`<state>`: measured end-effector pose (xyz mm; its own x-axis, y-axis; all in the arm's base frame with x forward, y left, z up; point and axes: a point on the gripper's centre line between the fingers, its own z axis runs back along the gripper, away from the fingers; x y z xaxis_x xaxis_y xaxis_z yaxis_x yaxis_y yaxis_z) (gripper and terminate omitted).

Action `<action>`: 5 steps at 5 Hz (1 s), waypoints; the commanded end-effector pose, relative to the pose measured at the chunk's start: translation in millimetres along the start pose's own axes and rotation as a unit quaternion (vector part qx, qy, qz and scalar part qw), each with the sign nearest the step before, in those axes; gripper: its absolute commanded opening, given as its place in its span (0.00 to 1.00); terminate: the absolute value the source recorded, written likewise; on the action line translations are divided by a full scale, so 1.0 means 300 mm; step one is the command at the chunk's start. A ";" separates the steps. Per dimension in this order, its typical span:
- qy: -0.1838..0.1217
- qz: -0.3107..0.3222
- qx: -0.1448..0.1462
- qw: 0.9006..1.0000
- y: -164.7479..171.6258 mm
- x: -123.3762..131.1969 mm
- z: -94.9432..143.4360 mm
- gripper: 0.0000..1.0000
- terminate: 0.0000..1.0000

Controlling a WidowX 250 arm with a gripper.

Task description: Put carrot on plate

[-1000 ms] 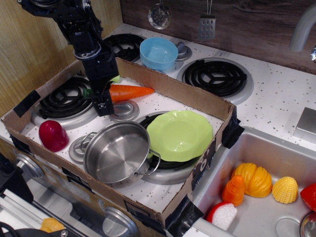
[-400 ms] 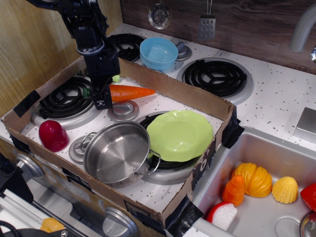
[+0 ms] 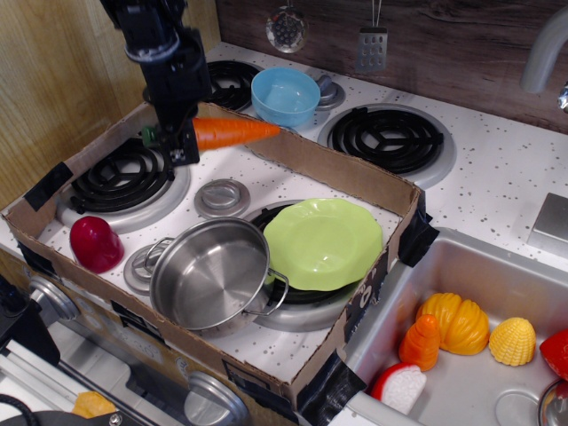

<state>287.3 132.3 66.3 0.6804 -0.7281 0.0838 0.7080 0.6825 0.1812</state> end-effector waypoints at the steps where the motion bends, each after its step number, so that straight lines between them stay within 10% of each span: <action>1: -0.012 0.064 0.027 0.997 -0.114 0.102 0.095 0.00 0.00; 5: 0.006 0.146 0.001 0.989 -0.364 0.277 0.129 0.00 0.00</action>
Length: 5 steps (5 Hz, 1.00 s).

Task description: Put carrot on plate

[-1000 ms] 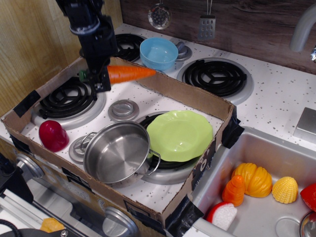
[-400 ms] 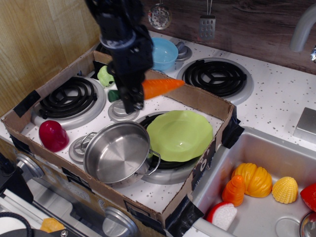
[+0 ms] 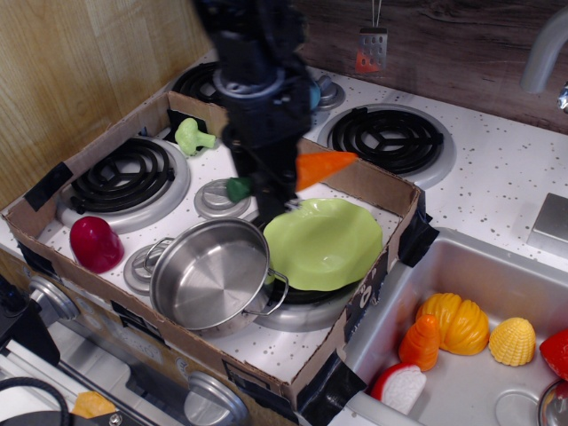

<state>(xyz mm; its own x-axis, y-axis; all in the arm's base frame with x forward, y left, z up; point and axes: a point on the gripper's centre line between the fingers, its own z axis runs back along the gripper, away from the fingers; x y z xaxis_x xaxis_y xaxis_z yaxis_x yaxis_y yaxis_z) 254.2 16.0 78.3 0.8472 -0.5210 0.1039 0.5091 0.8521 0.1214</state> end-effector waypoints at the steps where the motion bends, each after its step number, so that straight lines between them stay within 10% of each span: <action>1: -0.009 0.034 0.015 0.999 -0.107 0.063 0.024 0.00 0.00; 2: -0.016 0.044 0.008 0.999 -0.119 0.046 -0.007 0.00 0.00; 3: -0.021 0.049 0.011 0.999 -0.122 0.044 -0.027 1.00 0.00; 5: -0.011 0.034 -0.002 0.999 -0.085 0.047 -0.022 1.00 0.00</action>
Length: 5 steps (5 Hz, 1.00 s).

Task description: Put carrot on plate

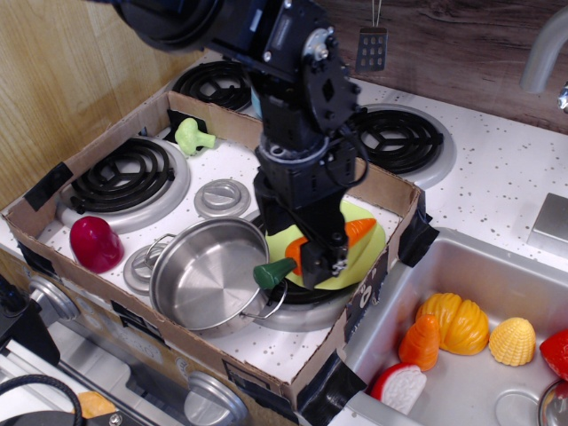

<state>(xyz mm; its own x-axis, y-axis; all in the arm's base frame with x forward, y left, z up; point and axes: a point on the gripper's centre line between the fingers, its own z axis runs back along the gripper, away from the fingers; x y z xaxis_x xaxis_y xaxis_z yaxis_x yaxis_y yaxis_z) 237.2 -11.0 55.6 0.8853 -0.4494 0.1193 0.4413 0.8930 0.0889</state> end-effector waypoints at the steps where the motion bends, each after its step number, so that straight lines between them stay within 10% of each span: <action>1: 0.027 -0.029 0.033 0.999 0.064 0.069 0.127 1.00 0.00; 3: 0.069 -0.052 0.087 0.992 0.139 0.080 0.304 1.00 0.00; 5: 0.051 -0.053 0.073 0.995 0.164 0.069 0.325 1.00 0.00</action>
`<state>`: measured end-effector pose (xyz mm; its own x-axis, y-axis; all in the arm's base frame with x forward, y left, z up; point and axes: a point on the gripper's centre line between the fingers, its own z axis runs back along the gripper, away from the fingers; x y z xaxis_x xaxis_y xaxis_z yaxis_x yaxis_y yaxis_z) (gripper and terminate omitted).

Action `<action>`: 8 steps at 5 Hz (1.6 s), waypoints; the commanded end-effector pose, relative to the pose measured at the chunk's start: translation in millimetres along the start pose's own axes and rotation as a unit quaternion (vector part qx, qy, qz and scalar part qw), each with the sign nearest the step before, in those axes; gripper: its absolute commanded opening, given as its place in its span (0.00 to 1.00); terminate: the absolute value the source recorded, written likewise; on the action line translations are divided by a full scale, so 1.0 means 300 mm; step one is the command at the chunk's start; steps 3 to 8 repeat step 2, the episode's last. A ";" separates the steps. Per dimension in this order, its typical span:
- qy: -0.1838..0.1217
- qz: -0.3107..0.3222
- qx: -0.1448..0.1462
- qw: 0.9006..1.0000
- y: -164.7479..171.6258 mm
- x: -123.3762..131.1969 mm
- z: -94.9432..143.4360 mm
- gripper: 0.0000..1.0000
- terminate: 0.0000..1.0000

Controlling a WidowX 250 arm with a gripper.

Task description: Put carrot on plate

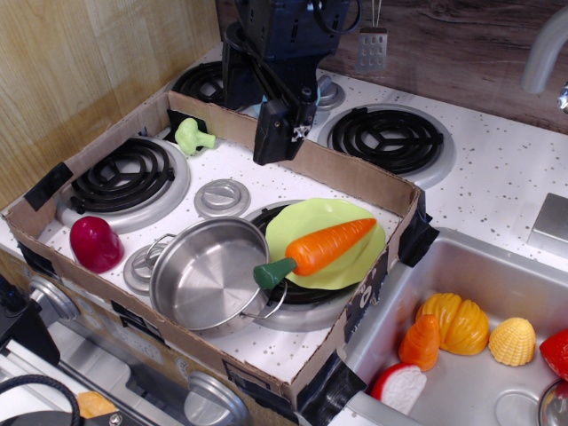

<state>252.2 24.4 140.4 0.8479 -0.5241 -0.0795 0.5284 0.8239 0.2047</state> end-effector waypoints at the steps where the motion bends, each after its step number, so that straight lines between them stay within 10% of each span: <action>1: -0.040 0.007 0.018 0.999 0.023 0.031 0.061 1.00 0.00; 2: -0.040 0.007 0.018 0.999 0.023 0.031 0.061 1.00 1.00; 8: -0.040 0.007 0.018 0.999 0.023 0.031 0.061 1.00 1.00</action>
